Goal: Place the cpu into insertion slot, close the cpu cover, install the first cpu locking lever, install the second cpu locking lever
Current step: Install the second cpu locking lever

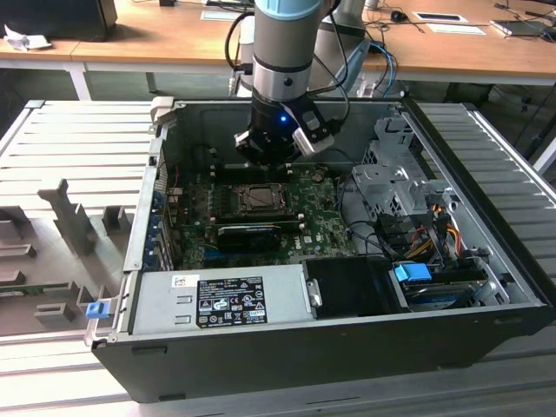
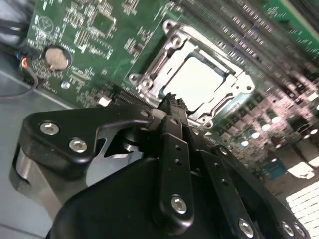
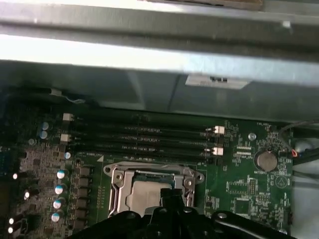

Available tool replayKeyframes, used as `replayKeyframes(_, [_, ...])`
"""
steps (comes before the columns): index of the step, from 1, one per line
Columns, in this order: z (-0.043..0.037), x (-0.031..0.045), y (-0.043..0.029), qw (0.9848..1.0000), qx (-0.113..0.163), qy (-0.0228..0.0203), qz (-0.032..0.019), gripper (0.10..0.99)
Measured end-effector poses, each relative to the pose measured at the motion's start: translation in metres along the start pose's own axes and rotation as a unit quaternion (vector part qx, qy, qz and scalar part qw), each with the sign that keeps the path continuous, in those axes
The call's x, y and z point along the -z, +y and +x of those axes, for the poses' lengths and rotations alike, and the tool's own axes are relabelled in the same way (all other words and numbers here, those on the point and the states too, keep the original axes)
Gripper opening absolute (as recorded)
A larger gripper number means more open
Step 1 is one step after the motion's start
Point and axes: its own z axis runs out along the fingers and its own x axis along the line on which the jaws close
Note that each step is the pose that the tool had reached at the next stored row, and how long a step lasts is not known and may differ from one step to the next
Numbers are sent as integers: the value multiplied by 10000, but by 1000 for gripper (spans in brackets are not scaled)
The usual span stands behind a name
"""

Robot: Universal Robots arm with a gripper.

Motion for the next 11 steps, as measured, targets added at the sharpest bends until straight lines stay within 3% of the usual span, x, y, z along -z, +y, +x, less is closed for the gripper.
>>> replayKeyframes(5, [19, 20, -228, 10000, -1, 9, -1, 106])
replayKeyframes(11, [33, 32, -392, 10000, -2, 18, -2, 106])
